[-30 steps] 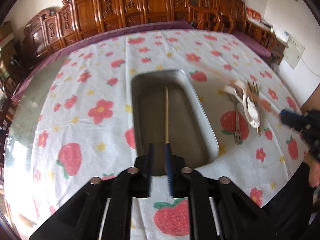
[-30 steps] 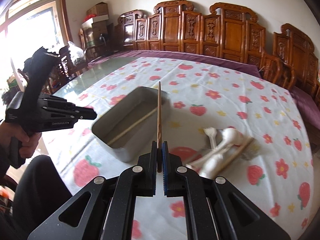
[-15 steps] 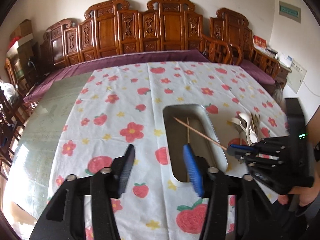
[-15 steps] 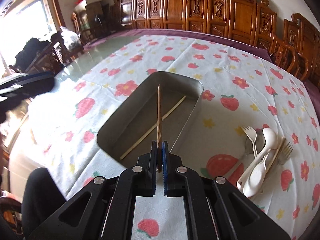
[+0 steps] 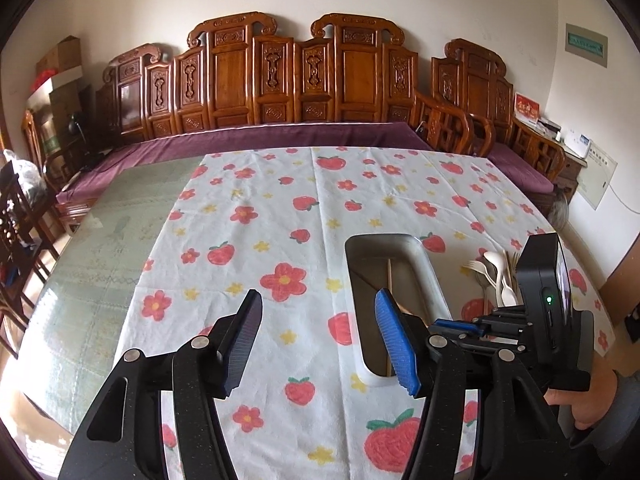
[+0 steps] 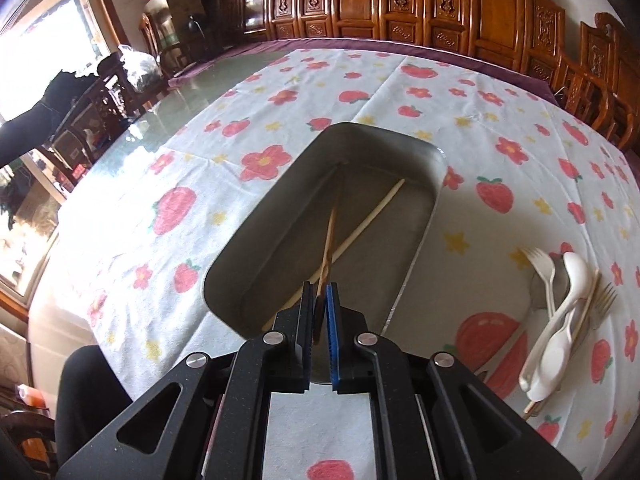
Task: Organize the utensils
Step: 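Move the open left gripper back to the utensil pile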
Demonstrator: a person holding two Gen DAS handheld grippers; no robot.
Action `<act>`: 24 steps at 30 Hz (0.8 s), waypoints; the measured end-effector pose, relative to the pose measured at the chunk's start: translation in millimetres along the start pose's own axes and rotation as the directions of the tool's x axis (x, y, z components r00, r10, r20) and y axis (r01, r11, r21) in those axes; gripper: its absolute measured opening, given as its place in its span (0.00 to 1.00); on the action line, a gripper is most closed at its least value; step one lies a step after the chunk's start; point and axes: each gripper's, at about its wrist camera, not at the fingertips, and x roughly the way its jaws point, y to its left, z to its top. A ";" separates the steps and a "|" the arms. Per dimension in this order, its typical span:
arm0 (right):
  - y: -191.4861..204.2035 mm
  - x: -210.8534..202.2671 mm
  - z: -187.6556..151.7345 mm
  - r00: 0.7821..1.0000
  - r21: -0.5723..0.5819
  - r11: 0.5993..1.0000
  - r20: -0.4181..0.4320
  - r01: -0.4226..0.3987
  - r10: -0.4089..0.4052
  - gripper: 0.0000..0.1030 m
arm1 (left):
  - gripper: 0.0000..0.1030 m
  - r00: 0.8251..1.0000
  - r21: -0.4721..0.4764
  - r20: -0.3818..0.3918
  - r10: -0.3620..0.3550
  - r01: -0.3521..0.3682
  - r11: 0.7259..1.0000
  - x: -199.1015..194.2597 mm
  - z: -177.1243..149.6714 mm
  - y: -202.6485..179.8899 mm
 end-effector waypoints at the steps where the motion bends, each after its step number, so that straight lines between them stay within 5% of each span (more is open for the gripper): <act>1: 0.0 -0.8 -0.2 1.000 0.004 1.000 0.005 -0.021 0.021 0.09 | 0.55 1.000 0.003 0.001 0.001 -0.001 1.000 -0.3 -0.5 -1.3; 10: -17.9 -32.7 -6.6 0.995 0.000 0.999 0.093 -0.043 0.043 0.19 | 0.55 1.000 0.008 0.002 -0.014 0.014 1.000 4.0 -0.7 -17.3; 15: -64.8 -64.9 -29.5 0.985 0.034 0.999 0.168 0.035 -0.040 0.35 | 0.55 0.999 0.029 0.010 -0.044 0.044 0.999 11.2 0.6 -43.3; 24: -175.0 -97.6 -65.5 0.949 0.175 0.969 0.233 0.176 -0.214 0.39 | 0.55 0.993 0.079 -0.012 -0.119 0.120 0.990 39.2 2.2 -107.8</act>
